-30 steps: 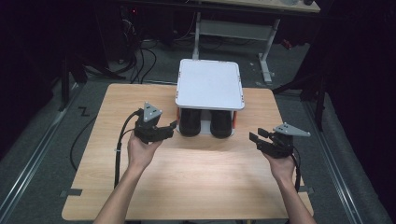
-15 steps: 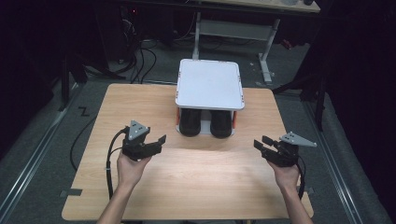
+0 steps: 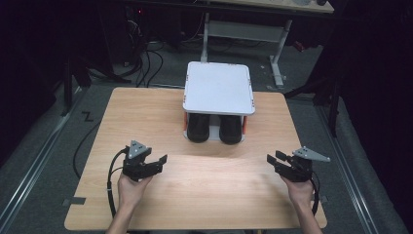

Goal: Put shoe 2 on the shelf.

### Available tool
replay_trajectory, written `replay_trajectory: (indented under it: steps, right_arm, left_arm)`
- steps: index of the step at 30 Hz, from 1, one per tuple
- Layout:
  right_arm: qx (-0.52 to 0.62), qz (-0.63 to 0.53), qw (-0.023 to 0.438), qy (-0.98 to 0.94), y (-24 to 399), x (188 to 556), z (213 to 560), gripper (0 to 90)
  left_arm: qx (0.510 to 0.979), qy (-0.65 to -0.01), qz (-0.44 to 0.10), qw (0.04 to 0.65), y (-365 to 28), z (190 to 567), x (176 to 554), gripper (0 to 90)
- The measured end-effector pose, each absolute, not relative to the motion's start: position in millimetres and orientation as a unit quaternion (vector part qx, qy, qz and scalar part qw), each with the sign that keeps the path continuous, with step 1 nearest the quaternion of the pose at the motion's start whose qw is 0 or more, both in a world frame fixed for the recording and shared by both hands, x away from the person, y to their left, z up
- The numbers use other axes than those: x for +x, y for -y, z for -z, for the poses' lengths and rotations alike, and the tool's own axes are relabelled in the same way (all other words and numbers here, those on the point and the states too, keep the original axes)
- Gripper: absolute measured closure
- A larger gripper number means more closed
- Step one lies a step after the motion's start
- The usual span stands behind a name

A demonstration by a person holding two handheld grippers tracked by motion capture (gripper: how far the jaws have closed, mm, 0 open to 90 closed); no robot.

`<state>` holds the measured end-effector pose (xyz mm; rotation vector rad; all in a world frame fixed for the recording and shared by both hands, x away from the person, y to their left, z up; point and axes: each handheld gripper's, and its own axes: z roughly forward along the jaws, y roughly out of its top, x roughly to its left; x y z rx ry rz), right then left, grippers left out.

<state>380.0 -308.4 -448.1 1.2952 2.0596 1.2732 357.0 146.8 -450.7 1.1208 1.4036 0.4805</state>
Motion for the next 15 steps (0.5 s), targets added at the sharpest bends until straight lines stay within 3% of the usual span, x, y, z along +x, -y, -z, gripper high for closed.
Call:
replay_trajectory:
  steps: [15]
  right_arm:
    - [0.485, -0.408, 0.200, -0.747, 315.5, 383.1, 475.4, 52.7]
  left_arm:
    - [0.479, -0.634, -0.229, 0.562, -158.1, 487.6, 357.0, 33.8]
